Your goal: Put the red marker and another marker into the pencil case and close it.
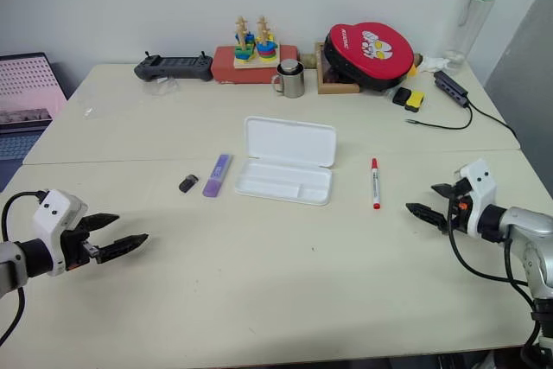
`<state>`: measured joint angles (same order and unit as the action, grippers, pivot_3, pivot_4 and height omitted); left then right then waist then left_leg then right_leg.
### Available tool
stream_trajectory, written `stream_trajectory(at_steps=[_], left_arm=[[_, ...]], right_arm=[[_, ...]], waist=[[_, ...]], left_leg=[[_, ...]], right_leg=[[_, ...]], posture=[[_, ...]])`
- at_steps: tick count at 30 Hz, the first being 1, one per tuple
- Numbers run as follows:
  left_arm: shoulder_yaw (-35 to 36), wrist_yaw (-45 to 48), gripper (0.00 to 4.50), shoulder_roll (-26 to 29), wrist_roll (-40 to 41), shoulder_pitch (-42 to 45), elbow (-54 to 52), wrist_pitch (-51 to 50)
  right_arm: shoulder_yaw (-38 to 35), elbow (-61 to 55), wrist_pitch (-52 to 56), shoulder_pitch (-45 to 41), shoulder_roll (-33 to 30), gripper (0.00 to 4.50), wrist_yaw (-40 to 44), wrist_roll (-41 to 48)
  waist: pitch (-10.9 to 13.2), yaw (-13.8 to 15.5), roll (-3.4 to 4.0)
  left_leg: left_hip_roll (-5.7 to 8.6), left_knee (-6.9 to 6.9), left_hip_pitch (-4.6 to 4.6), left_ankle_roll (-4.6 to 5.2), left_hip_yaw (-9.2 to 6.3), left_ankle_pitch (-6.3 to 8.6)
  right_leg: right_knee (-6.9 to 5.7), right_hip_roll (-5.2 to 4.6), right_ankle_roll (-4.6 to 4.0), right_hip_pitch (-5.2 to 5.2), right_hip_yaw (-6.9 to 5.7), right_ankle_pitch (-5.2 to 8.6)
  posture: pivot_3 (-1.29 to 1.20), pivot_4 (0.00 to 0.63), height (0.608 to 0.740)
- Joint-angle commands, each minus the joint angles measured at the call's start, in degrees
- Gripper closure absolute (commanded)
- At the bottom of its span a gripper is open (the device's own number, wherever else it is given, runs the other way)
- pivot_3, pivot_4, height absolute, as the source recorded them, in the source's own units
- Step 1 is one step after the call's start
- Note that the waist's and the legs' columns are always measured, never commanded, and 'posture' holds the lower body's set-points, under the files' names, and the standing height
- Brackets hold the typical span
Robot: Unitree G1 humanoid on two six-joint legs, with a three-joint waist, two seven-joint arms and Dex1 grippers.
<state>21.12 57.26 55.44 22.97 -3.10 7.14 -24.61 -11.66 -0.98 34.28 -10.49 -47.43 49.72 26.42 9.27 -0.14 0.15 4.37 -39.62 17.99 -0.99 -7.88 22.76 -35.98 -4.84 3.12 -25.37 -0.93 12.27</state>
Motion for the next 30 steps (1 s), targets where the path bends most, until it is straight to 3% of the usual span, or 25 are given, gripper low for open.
stream_trajectory(at_steps=[1, 30], left_arm=[[0.44, 0.99, 0.00, 1.17, 0.10, -0.16, -1.54, -0.97], [0.25, -1.26, 0.00, -0.38, -1.24, -0.25, -3.13, -0.73]], right_arm=[[-0.64, -1.63, -0.23, 0.27, -0.91, 0.01, 0.61, -0.13], [-0.25, -1.04, -0.06, 0.39, -0.79, 0.01, 1.82, -0.79]], waist=[[0.02, 0.00, 0.00], [0.02, 0.00, -0.01]], left_leg=[[0.00, 0.00, 0.00, 0.00, 0.00, 0.00], [0.00, -0.05, 0.00, 0.00, 0.03, 0.00]], right_leg=[[0.00, 0.00, 0.00, 0.00, 0.00, 0.00], [-0.03, -0.01, 0.00, -0.01, 0.00, -0.01]], posture=[[0.00, 0.150, 0.740], [0.00, 0.150, 0.740]])
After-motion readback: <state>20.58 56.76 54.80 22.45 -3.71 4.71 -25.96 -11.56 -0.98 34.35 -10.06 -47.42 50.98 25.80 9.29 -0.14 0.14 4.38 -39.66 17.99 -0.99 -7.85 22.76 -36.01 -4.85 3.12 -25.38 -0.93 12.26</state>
